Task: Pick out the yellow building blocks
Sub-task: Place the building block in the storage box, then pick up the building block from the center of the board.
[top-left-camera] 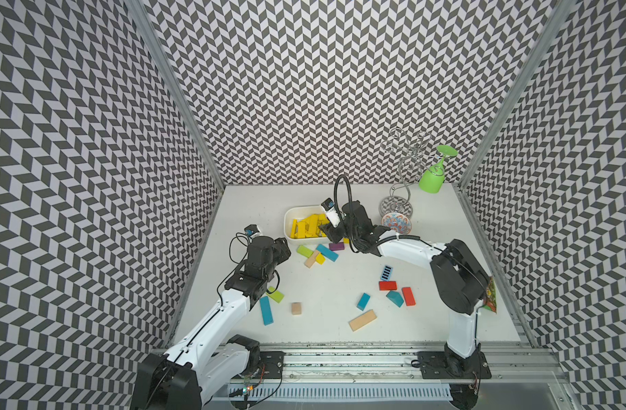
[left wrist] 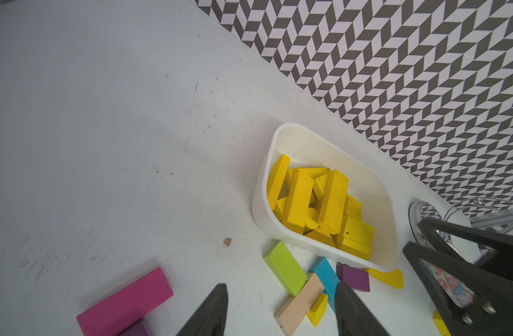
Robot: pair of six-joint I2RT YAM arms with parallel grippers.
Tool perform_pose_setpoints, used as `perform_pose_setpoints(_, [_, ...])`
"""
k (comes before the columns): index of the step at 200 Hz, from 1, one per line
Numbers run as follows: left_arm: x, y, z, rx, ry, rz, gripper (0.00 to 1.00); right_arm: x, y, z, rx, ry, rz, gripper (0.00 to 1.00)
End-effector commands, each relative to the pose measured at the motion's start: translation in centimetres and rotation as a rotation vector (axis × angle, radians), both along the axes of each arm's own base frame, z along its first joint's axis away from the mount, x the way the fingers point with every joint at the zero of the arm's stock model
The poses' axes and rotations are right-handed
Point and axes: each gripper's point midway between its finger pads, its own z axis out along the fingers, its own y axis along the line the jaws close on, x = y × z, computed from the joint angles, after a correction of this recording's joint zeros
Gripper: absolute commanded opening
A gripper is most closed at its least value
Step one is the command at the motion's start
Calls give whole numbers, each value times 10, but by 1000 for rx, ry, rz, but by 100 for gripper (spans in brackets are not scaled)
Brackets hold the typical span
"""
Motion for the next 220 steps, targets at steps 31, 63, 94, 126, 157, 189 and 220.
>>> perform_pose_setpoints(31, [-2, 1, 11, -23, -45, -3, 60, -75, 13, -41, -91, 33, 145, 49])
perform_pose_setpoints(63, [-5, 1, 12, -26, -47, -5, 60, -78, 14, -73, -153, 81, 135, 49])
perform_pose_setpoints(94, [-9, 3, 15, -27, -56, -2, 60, -72, 16, -95, -202, 104, 126, 49])
perform_pose_setpoints(126, [-11, 4, 15, -28, -58, 1, 60, -66, 19, -108, -232, 117, 115, 48])
perform_pose_setpoints(157, [-11, 4, 18, -27, -63, 2, 61, -63, 22, -120, -245, 135, 108, 48])
perform_pose_setpoints(189, [-10, 6, 18, -23, -63, 5, 61, -56, 23, -129, -260, 144, 78, 48])
perform_pose_setpoints(220, [-10, 6, 19, -18, -63, 8, 61, -51, 24, -137, -274, 156, 63, 48])
